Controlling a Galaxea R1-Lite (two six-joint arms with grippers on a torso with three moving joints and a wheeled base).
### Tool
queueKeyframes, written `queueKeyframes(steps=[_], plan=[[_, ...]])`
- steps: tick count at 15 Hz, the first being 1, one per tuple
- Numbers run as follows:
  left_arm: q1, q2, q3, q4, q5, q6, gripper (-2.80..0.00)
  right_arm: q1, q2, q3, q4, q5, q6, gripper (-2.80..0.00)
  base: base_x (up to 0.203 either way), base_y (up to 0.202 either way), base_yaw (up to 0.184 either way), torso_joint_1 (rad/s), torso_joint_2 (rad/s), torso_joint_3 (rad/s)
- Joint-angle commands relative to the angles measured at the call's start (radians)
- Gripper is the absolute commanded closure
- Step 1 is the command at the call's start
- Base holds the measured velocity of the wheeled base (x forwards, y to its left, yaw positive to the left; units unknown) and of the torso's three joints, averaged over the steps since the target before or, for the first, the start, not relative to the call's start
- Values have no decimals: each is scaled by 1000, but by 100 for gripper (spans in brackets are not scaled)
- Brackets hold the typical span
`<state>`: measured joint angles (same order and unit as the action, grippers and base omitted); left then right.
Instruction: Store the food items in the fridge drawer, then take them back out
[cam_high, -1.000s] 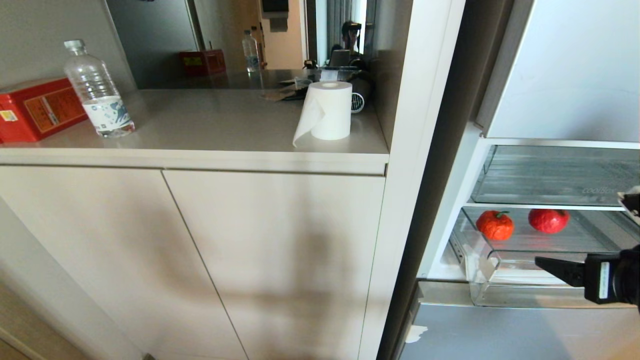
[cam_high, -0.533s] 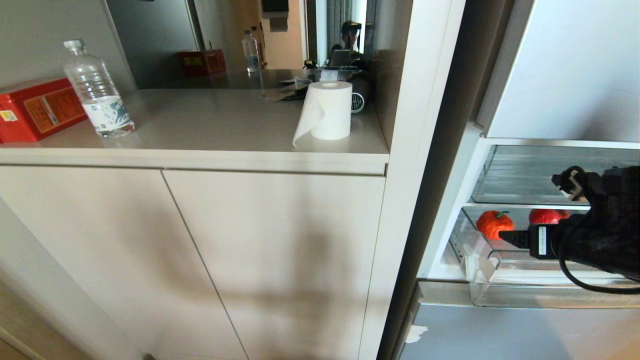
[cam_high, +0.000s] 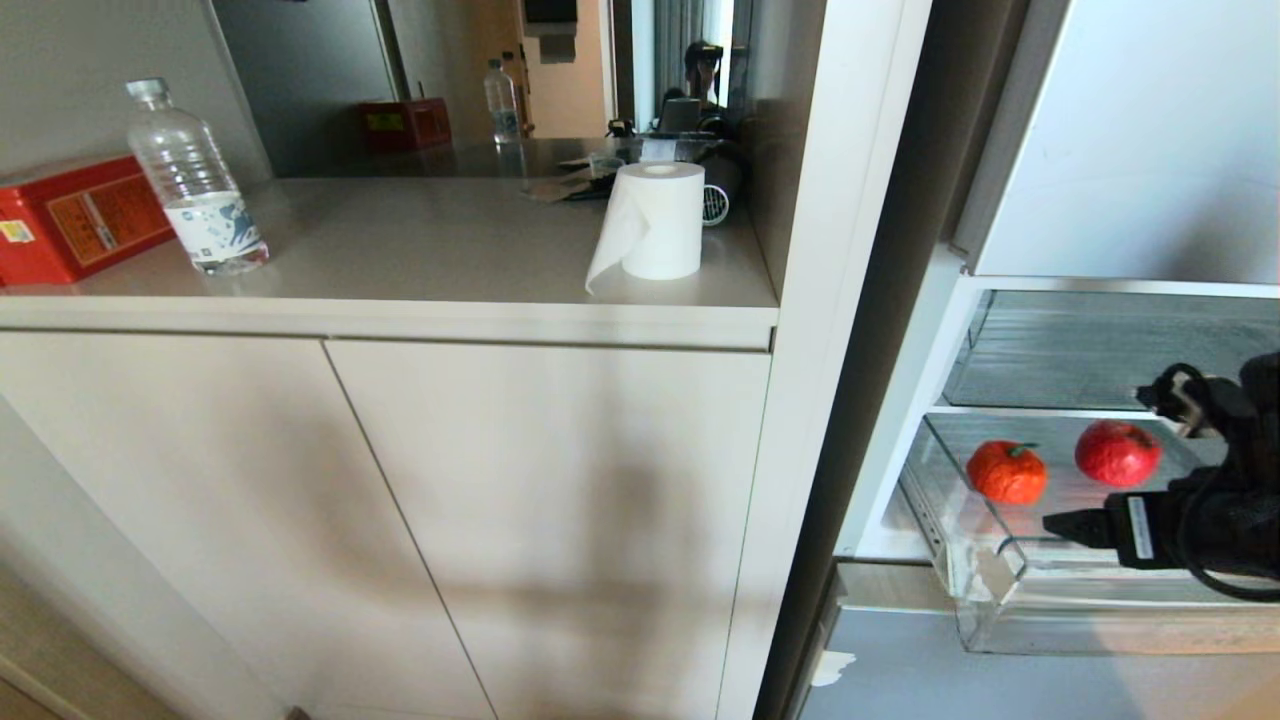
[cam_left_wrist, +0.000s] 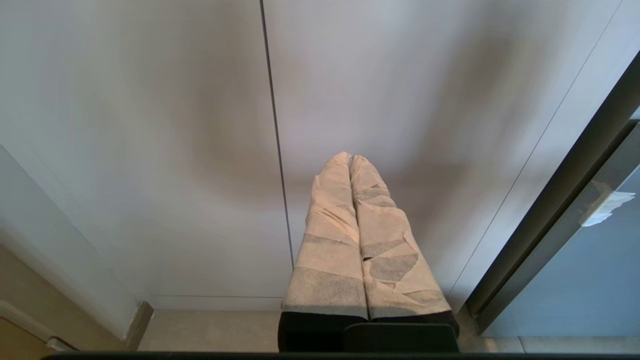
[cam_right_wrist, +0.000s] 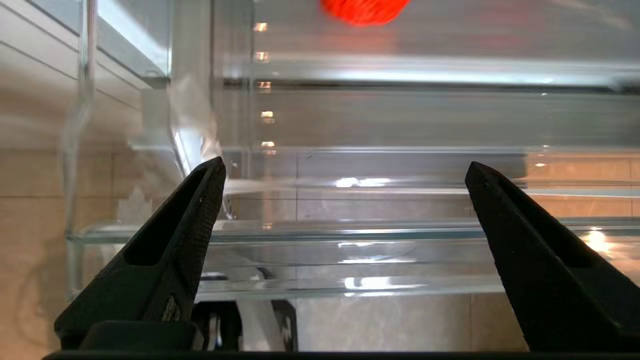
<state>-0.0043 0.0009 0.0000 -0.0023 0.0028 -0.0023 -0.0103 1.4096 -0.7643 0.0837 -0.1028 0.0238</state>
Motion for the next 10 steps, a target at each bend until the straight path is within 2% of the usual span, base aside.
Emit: queueKeyframes(steps=[1, 3, 6, 8, 10], plan=[[0, 2, 0, -1, 0, 0, 0, -58, -147, -20, 106, 27, 1, -280, 0, 0, 0, 0, 0, 0], [0, 1, 0, 1, 0, 1, 0, -97, -154, -48, 152, 67, 5, -280, 0, 0, 0, 0, 0, 0], [0, 1, 0, 1, 0, 1, 0, -101, 3, -70, 153, 81, 12, -280, 0, 0, 0, 0, 0, 0], [0, 1, 0, -1, 1, 1, 0, -103, 68, -55, 153, 91, 7, -280, 0, 0, 0, 0, 0, 0], [0, 1, 0, -1, 1, -1, 0, -107, 42, -7, 154, 100, 2, -280, 0, 0, 0, 0, 0, 0]])
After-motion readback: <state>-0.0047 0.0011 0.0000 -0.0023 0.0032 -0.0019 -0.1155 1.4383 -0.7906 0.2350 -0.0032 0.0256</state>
